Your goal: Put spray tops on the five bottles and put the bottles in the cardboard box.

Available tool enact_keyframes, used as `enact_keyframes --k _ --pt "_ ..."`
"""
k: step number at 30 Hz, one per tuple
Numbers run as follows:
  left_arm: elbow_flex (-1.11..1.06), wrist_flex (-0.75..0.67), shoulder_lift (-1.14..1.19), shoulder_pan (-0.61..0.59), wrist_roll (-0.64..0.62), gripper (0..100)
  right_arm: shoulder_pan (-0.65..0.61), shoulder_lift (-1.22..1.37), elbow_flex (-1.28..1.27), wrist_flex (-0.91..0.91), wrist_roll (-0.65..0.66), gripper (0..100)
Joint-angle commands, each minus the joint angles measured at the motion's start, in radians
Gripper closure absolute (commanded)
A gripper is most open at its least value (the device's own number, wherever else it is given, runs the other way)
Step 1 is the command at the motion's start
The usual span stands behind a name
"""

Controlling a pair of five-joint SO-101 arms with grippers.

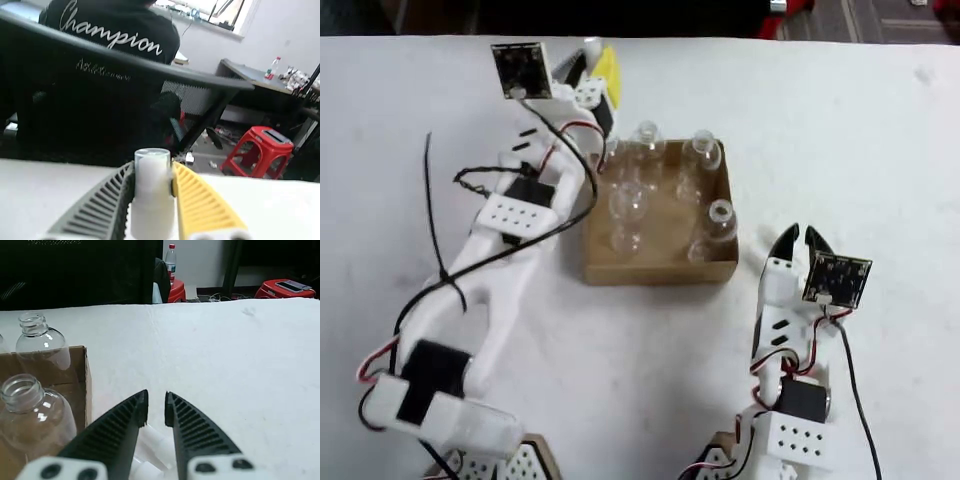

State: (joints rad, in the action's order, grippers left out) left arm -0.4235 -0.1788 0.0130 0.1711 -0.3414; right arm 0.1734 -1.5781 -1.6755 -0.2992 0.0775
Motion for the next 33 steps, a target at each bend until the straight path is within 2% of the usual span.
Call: enact_keyframes --k 1,7,16,33 --pt "0.018 -0.126 0.068 0.015 0.009 98 0.001 -0.002 -0.018 0.024 0.002 95.0" --pt "-0.044 -0.229 0.093 0.016 0.009 98 0.001 -0.002 -0.018 0.024 0.002 95.0" --pt "-0.157 -0.229 -0.016 0.016 0.008 98 0.001 -0.004 -0.018 0.025 0.002 95.0" --pt "-0.166 -0.224 -0.027 0.033 0.009 98 0.001 -0.005 -0.018 0.025 0.002 95.0"
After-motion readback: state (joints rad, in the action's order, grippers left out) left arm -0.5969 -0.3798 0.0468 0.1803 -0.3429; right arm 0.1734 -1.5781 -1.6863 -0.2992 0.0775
